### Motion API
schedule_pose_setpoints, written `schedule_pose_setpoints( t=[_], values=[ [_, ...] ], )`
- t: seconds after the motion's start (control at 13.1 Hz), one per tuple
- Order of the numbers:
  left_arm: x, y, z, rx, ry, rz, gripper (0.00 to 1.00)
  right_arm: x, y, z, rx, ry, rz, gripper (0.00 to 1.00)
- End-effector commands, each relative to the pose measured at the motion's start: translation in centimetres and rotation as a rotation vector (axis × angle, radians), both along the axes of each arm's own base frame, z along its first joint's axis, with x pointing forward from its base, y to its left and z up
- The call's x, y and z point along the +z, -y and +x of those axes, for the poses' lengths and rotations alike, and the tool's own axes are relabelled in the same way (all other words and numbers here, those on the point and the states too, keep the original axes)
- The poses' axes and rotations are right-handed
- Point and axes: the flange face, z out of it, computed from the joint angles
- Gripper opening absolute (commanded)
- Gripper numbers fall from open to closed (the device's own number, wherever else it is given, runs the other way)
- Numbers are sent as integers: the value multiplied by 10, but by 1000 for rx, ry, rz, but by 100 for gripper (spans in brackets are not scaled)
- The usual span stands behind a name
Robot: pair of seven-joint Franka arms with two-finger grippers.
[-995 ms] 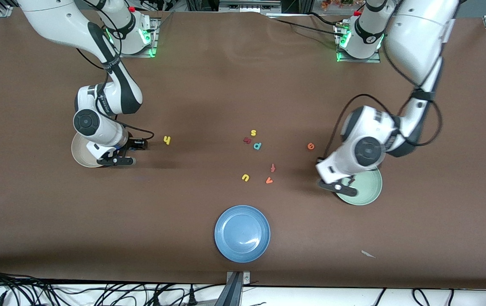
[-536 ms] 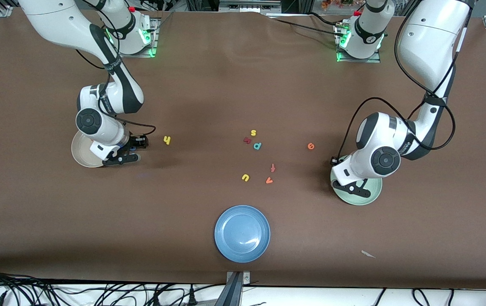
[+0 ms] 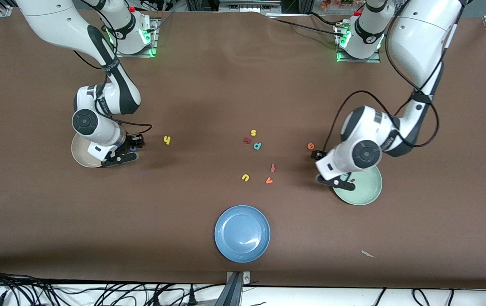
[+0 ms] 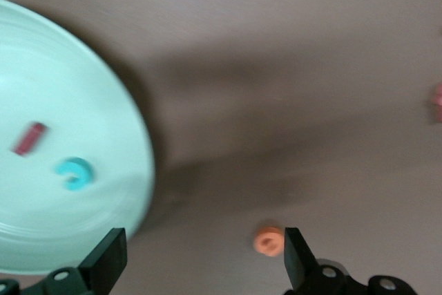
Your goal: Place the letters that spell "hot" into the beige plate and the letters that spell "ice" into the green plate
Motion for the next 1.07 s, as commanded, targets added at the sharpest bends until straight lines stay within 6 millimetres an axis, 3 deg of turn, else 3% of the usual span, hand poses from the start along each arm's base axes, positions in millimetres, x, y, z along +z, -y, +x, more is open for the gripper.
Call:
schedule_pose_setpoints(
  t=[0.0,0.15,0.38,0.61,0.69,0.92,0.99],
  values=[
    [-9,17,-24,20,-31,15,93,-2,2,-3,14,5,-2,34],
    [-23,25,-43,27,-29,11,93,-4,1,-4,8,2,-2,31],
    [-40,26,-67,27,17,3,92,-4,2,-4,3,2,-3,15],
    [-53,22,-77,27,28,-4,77,3,1,-1,-26,9,-4,13],
    [-54,23,-79,24,30,-5,65,13,0,2,-35,21,-4,13],
    [-55,21,-78,-8,43,15,10,64,8,18,-71,0,-7,13],
    [-54,21,-77,-8,42,16,2,82,13,24,-86,-16,-13,13]
  ],
)
